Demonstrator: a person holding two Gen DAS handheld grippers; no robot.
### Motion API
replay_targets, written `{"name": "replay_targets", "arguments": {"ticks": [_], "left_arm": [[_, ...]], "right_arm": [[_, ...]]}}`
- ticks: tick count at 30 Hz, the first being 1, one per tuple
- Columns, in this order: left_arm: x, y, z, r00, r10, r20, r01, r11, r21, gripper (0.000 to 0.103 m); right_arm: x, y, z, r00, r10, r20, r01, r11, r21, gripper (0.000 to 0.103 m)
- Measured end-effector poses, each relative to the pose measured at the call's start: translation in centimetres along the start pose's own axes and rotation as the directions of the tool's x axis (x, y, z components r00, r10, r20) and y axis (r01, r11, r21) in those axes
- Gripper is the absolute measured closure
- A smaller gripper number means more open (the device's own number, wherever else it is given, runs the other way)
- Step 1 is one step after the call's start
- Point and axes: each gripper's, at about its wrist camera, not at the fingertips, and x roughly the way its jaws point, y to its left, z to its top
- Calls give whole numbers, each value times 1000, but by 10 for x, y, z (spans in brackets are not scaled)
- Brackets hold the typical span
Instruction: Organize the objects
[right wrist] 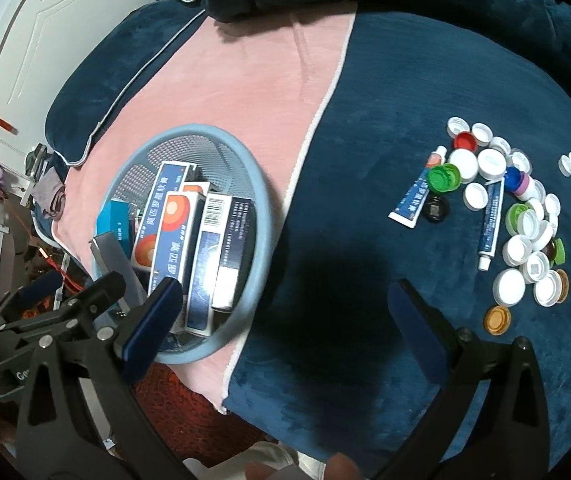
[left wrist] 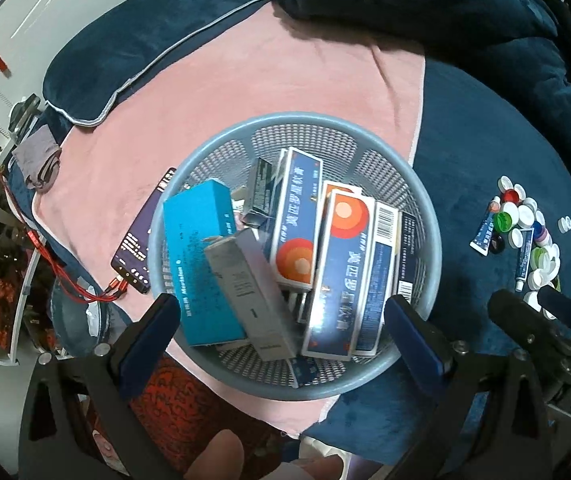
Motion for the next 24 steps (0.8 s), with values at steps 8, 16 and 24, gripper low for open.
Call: {"name": "replay_targets", "arguments": {"ticks": [8,16,24], "left_arm": [[-2,-24,0,1000,-18,3,18,999,32,1],[-6,-50,-2,1000,-10,6,9,997,78,1],[-7,-80,-7,1000,-2,10,0,992,130,1]], "right_arm": [[-9,-21,-4,1000,-21,4,21,999,28,0],[-20,-47,-9,1000,-28,12,27,997,73,0],[-34,-70,-16,999,-37,27,34,994,106,0]]}}
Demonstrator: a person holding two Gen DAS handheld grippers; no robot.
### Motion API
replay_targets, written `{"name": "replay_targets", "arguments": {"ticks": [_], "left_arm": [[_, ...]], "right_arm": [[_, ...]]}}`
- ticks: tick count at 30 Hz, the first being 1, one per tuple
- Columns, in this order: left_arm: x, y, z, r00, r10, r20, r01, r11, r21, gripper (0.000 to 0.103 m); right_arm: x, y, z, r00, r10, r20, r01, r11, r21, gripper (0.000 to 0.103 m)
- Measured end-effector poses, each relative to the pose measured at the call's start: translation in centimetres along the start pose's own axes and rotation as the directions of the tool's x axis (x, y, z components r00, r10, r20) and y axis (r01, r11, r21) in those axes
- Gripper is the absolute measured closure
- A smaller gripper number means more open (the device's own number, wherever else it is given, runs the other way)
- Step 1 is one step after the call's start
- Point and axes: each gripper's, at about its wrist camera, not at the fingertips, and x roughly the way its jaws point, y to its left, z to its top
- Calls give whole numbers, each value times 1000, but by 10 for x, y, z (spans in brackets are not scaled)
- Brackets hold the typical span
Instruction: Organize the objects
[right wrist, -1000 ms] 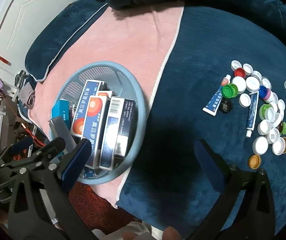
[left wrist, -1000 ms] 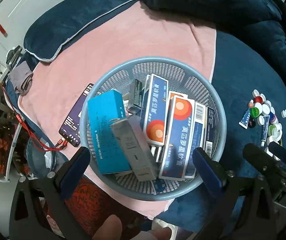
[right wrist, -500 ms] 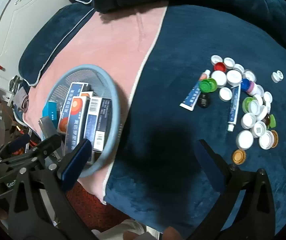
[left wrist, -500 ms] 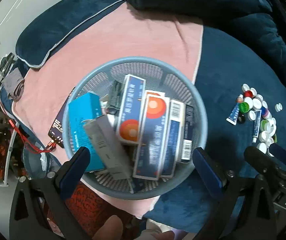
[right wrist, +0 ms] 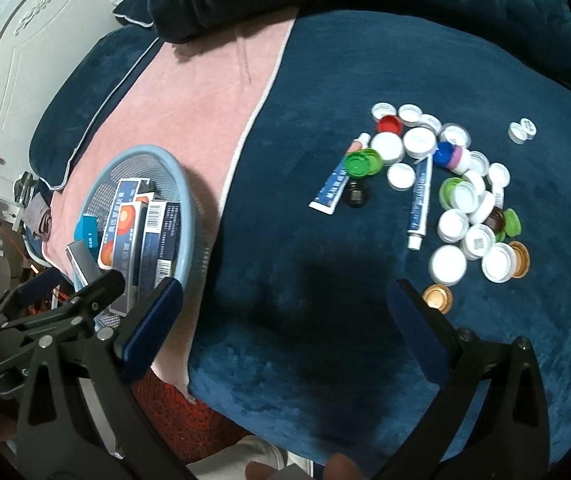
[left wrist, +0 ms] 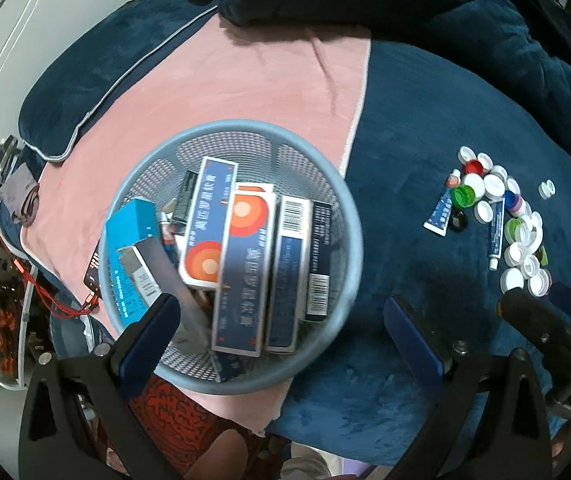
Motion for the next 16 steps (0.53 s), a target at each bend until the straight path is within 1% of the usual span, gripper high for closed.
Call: {"name": "replay_targets", "arguments": {"ticks": [3,9,11,16], "left_arm": [[0,-11,1,1000,-9,-3,9,1000,17,1],[-1,-32,1,996,-87,-26,87,996,16,1],[-1,-42,1,996,-90,-27,91,995,32,1],[-4,-67,-3,997,-82,-3,81,991,103,1]], "right_arm": [[-5,-12,-2,1000,-6,6,6,1000,14,0],[-13,-38,-7,1000,-24,11,23,998,57,0],[-16,-46,-9,1000,-28,14,27,997,67,0],[-25,-63,-13,999,-28,27,26,995,94,0]]}}
